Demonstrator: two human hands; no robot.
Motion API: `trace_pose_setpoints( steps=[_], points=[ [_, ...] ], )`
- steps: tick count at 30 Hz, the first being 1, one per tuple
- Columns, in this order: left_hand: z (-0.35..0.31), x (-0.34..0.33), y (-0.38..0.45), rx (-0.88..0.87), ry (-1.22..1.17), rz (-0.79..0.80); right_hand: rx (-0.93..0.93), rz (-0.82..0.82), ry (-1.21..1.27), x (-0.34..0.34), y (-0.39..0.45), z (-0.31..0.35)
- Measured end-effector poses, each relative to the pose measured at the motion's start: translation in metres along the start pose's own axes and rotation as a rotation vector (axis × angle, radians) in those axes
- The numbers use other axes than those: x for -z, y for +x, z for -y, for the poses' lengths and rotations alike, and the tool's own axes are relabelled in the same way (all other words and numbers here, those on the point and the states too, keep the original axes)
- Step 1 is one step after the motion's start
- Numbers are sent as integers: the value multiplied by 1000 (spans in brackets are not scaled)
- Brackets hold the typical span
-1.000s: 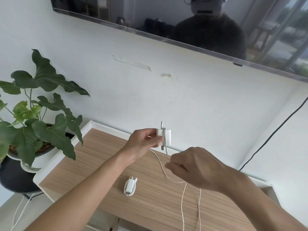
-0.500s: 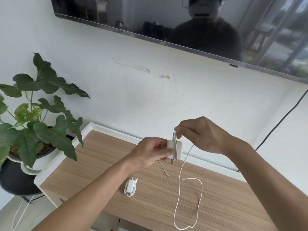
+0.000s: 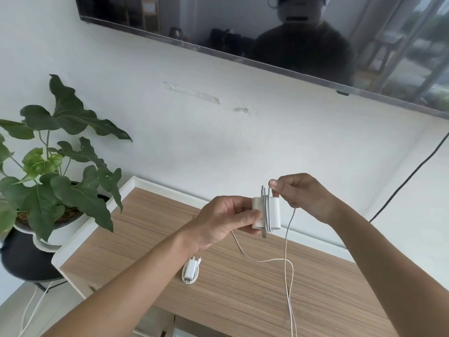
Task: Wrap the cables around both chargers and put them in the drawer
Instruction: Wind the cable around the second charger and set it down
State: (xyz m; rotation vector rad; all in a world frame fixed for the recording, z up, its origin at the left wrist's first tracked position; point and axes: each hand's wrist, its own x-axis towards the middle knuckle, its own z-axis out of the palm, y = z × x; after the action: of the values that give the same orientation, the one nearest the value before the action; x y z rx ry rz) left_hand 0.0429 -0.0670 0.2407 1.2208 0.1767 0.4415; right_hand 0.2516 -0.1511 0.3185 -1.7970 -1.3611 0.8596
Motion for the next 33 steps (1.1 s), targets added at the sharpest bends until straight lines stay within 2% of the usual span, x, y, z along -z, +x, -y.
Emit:
trace_pose_setpoints(
  steps=[7, 14, 22, 26, 33],
  points=[
    [-3, 2, 7, -15, -179, -10, -82, 79, 246, -14, 2, -37],
    [3, 12, 10, -50, -278, -110, -153, 55, 393, -35, -9, -64],
    [15, 33, 16, -63, -357, -265, -191, 63, 29, -65, -29, -64],
    [26, 41, 19, -28, -315, -312, -99, 91, -242, -68, -41, -44],
    [39, 48, 21, 33, -267, -362, 206, 61, -776, -71, -51, -21]
  ],
)
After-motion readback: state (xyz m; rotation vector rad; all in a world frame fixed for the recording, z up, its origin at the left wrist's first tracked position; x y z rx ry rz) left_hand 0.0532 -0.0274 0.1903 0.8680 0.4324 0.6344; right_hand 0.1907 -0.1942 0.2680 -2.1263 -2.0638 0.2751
